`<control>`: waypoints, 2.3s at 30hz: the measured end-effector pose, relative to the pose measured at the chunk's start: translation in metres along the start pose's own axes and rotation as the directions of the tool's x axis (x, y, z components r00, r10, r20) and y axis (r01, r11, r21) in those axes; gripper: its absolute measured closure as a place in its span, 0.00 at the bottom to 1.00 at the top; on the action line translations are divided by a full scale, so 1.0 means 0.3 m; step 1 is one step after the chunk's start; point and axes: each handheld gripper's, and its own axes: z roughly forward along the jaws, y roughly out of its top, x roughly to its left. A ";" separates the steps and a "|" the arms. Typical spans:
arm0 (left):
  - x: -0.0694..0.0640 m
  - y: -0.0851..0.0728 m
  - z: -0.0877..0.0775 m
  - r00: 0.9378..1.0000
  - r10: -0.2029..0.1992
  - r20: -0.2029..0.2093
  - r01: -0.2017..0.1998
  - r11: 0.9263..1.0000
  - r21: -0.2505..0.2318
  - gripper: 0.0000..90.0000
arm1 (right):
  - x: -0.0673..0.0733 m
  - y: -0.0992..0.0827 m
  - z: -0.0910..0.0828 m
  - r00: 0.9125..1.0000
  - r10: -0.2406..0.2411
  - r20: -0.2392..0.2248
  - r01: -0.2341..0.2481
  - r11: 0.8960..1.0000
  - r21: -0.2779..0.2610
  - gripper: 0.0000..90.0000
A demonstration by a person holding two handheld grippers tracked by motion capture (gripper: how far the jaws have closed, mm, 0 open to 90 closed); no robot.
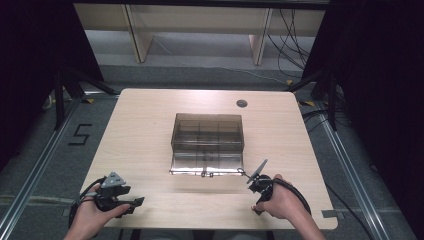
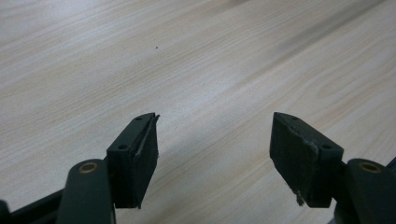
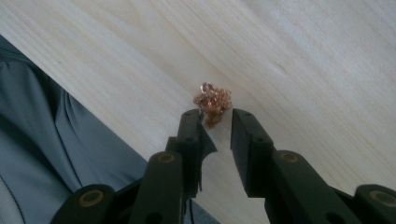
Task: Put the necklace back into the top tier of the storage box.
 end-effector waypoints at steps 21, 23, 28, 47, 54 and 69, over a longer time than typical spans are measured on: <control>0.000 0.001 0.002 1.000 0.014 0.001 -0.014 1.000 0.001 0.36 | 0.036 0.039 0.023 0.999 -0.014 0.044 0.012 0.999 0.044 0.89; 0.000 0.001 0.002 1.000 0.013 -0.002 -0.013 1.000 0.002 0.36 | 0.037 0.040 0.023 0.998 -0.026 0.059 0.023 0.998 0.051 0.89; 0.001 0.001 0.001 1.000 0.015 -0.001 -0.015 1.000 0.000 0.36 | 0.030 0.050 0.020 0.998 -0.012 0.054 0.009 0.998 0.058 0.92; 0.001 -0.002 0.005 1.000 -0.003 0.009 0.003 1.000 0.001 0.36 | 0.021 0.049 -0.098 0.999 0.036 -0.004 -0.036 0.998 0.045 0.94; 0.001 -0.002 0.007 1.000 -0.005 0.009 0.005 1.000 0.000 0.36 | 0.015 0.051 -0.141 0.999 0.034 0.021 -0.035 0.999 0.039 0.94; 0.001 -0.005 0.011 1.000 -0.012 0.010 0.012 1.000 0.006 0.36 | 0.006 0.065 -0.237 0.999 0.035 -0.011 -0.035 0.999 0.011 0.94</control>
